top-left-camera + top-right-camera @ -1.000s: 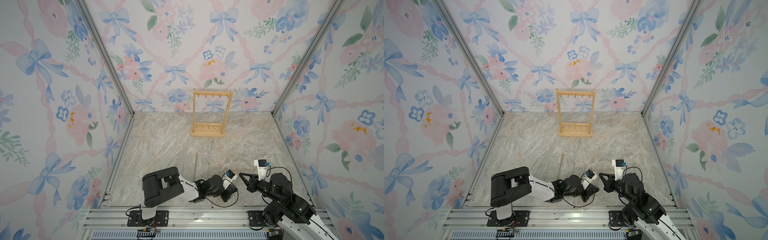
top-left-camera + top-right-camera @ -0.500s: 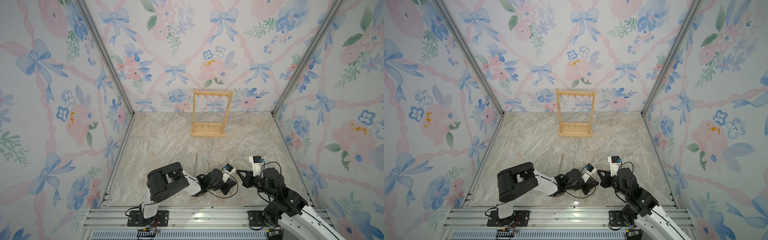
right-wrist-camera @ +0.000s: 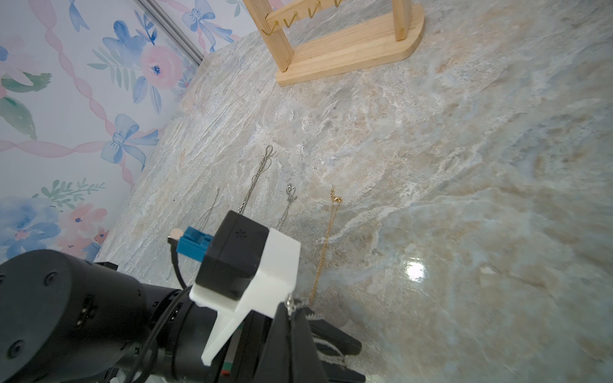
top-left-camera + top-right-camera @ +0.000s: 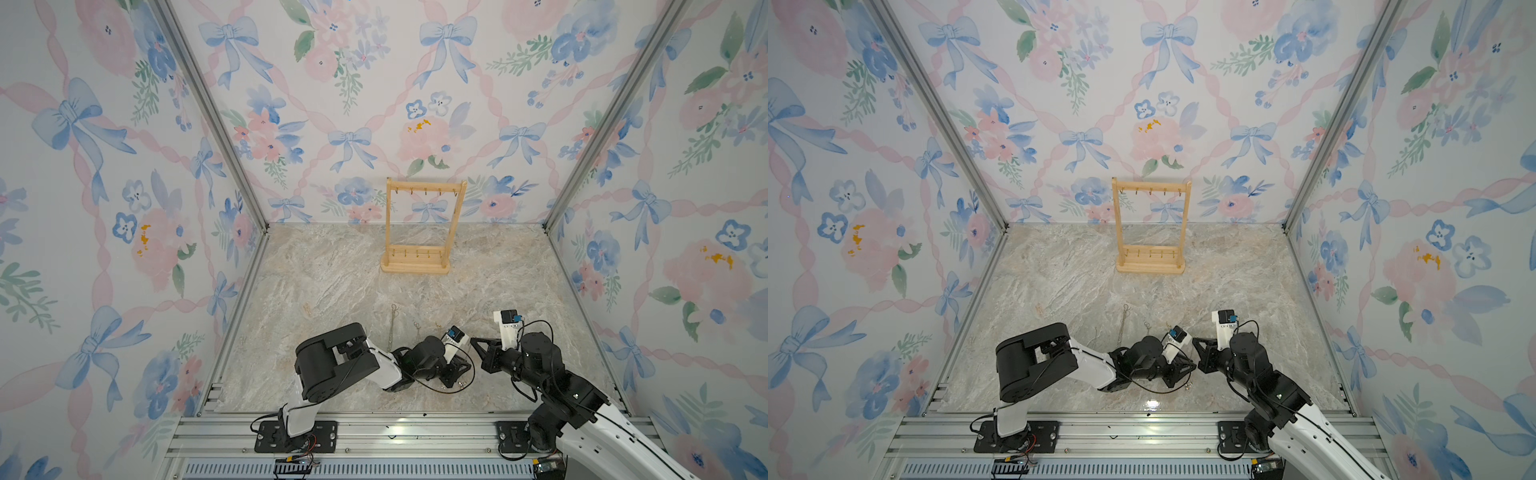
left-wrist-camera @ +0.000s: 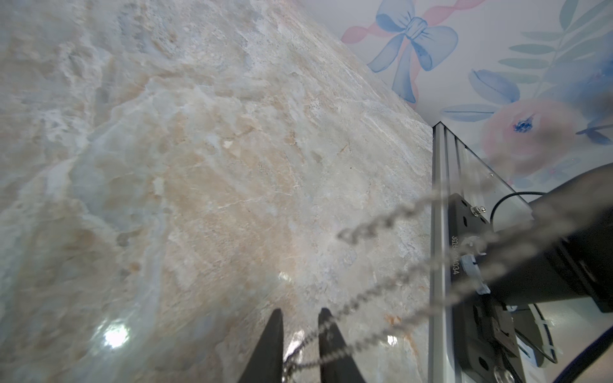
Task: Take the necklace off the jewelry display stand
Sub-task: Place the necklace at the center of the board.
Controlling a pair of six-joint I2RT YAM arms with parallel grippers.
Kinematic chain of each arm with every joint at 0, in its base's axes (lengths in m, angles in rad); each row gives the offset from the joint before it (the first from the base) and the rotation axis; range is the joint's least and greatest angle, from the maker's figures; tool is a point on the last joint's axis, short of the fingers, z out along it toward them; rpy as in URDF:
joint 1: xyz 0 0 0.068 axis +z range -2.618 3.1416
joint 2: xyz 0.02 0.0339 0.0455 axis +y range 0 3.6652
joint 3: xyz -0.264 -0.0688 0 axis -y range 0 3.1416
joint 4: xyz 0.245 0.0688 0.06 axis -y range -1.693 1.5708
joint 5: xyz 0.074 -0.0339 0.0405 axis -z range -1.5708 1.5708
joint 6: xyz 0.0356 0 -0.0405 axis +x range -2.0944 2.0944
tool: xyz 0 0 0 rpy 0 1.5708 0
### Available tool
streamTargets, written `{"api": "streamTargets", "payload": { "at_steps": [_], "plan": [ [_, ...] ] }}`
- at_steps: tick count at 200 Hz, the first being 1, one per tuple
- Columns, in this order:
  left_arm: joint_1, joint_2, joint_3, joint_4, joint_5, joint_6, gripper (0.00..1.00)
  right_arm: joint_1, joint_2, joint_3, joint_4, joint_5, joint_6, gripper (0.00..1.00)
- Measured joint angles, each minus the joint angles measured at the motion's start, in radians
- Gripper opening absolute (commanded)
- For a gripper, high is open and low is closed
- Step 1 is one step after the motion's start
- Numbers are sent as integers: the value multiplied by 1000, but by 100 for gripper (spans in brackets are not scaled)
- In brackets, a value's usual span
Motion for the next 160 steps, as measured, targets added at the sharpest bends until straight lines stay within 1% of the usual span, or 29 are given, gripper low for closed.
{"api": "streamTargets", "payload": {
  "at_steps": [70,99,160],
  "plan": [
    [0,0,0,0,-13,0,39,0,10,-14,16,0,-1,0],
    [0,0,0,0,-17,1,52,0,12,-14,18,0,-4,0],
    [0,0,-5,0,-35,0,64,-3,31,-14,18,8,-8,0]
  ]
}}
